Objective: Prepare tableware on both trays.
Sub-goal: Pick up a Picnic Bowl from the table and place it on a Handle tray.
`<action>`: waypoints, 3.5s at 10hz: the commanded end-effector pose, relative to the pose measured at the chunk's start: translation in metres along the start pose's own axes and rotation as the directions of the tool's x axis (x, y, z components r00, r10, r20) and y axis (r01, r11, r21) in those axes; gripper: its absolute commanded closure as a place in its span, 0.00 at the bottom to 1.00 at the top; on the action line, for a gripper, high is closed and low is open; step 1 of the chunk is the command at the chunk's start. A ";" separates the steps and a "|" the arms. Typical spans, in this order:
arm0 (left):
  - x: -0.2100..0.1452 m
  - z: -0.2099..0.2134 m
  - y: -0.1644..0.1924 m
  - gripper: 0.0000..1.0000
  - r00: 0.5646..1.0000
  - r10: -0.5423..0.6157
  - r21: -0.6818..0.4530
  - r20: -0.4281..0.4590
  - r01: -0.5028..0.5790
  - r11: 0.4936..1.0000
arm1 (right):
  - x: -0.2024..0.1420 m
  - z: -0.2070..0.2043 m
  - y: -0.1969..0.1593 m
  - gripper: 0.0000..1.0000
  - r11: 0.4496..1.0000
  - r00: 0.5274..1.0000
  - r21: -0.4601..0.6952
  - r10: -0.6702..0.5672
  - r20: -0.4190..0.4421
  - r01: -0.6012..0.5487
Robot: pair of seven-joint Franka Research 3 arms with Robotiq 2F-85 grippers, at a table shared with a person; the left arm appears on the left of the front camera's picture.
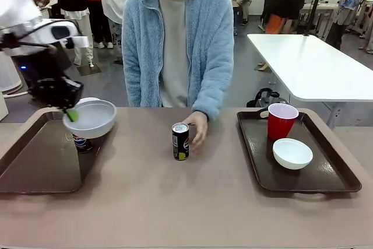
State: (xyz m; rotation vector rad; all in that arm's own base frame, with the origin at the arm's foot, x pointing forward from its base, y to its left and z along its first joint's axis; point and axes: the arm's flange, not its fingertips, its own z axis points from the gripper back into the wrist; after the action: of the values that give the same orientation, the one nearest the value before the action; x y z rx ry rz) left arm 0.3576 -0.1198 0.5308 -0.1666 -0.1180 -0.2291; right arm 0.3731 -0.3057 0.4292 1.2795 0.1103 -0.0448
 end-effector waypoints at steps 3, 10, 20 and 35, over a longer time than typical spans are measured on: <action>-0.007 -0.007 0.085 1.00 0.996 0.089 0.009 0.024 -0.090 0.996 | -0.002 0.000 0.002 0.00 1.000 1.000 -0.002 -0.005 -0.002 0.005; 0.014 -0.099 0.150 1.00 0.979 0.190 0.118 -0.072 -0.180 0.977 | -0.002 0.000 0.002 0.00 1.000 1.000 -0.002 -0.005 -0.002 0.005; 0.020 -0.141 0.160 0.00 0.954 0.267 0.108 -0.139 -0.254 0.961 | -0.002 0.000 0.002 0.00 1.000 1.000 -0.002 -0.005 -0.002 0.005; 0.033 -0.030 0.113 0.00 0.976 0.161 0.096 -0.145 -0.149 0.984 | -0.002 0.000 0.002 0.00 1.000 1.000 -0.002 -0.005 -0.002 0.005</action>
State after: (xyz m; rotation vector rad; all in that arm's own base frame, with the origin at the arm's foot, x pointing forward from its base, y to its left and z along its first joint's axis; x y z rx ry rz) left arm 0.4186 -0.0250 0.4882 -0.0619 0.0401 -0.0726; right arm 0.3731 -0.3057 0.4293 1.2797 0.1100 -0.0446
